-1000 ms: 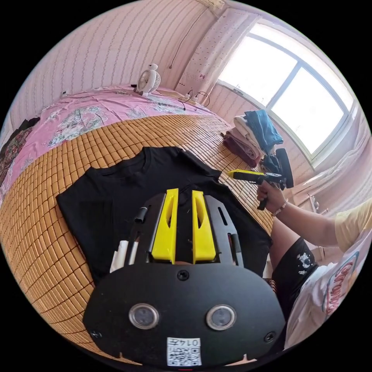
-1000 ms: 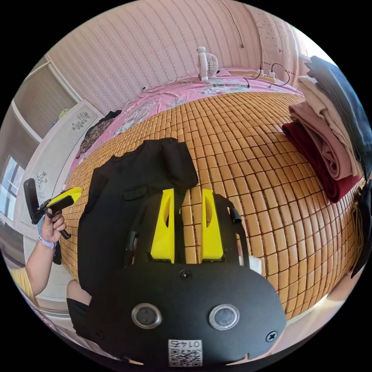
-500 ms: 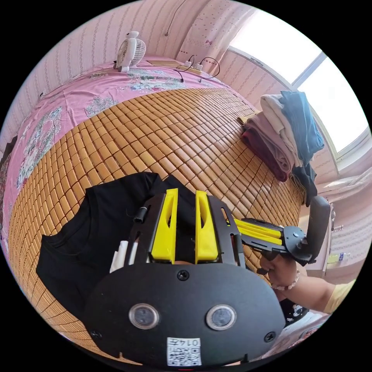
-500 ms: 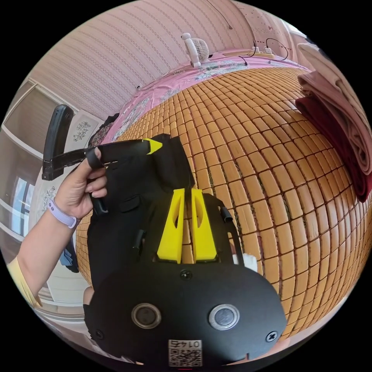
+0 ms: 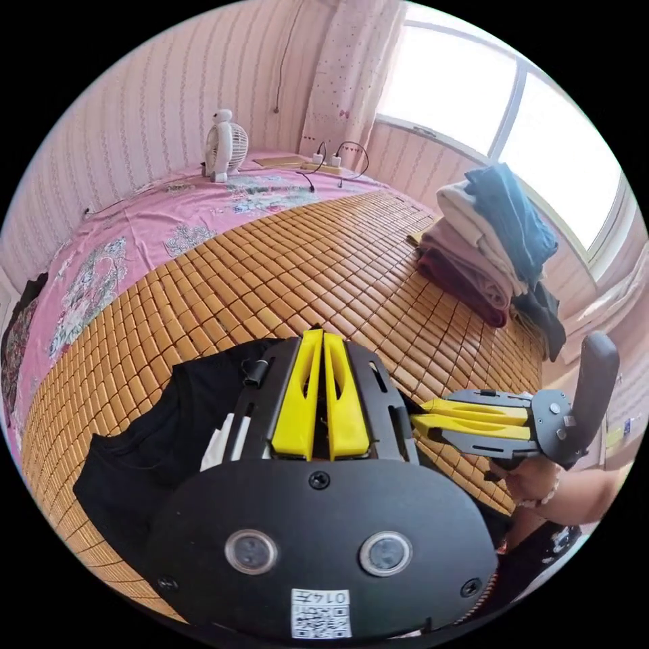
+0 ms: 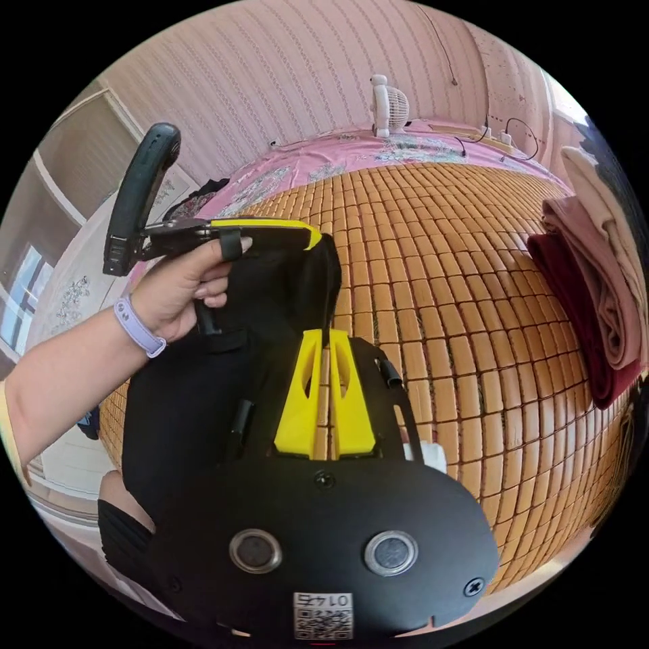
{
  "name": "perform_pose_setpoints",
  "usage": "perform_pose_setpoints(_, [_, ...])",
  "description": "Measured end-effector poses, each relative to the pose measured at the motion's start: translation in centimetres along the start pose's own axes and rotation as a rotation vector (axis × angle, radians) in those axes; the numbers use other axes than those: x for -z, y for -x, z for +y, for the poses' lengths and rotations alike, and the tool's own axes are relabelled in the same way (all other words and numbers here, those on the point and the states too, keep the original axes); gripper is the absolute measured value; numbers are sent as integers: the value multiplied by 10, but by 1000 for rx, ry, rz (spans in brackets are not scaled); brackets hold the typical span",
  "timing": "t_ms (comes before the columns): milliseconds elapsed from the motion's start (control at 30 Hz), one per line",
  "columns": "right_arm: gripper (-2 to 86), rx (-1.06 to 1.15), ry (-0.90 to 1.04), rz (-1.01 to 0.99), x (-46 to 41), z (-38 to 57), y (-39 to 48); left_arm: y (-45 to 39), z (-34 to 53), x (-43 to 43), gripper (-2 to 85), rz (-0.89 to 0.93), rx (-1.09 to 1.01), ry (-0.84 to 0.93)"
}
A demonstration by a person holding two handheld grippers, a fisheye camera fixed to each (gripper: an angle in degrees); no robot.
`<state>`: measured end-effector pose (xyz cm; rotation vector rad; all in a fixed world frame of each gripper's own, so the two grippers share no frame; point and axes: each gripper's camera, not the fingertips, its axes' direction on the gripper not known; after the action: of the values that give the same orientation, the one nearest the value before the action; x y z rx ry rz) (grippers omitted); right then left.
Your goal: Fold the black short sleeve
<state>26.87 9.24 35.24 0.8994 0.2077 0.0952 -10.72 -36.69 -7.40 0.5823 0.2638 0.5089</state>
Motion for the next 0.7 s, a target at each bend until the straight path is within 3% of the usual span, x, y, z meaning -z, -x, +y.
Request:
perform_pose_setpoints(133, [41,229,-115,-4,30,12,26,36,64,64,-3,77,184,-151])
perform_pose_setpoints(300, [78,431,-86,-126,42,35,41,77,147,96,7,30,293,-92])
perform_pose_setpoints(433, [79,378,-30,-121,39,28,31,99,186,111,8,57,359,-46])
perform_pose_setpoints(700, [82,284,-16,-97,17,-14,44,121,183,126,41,21,411,-39])
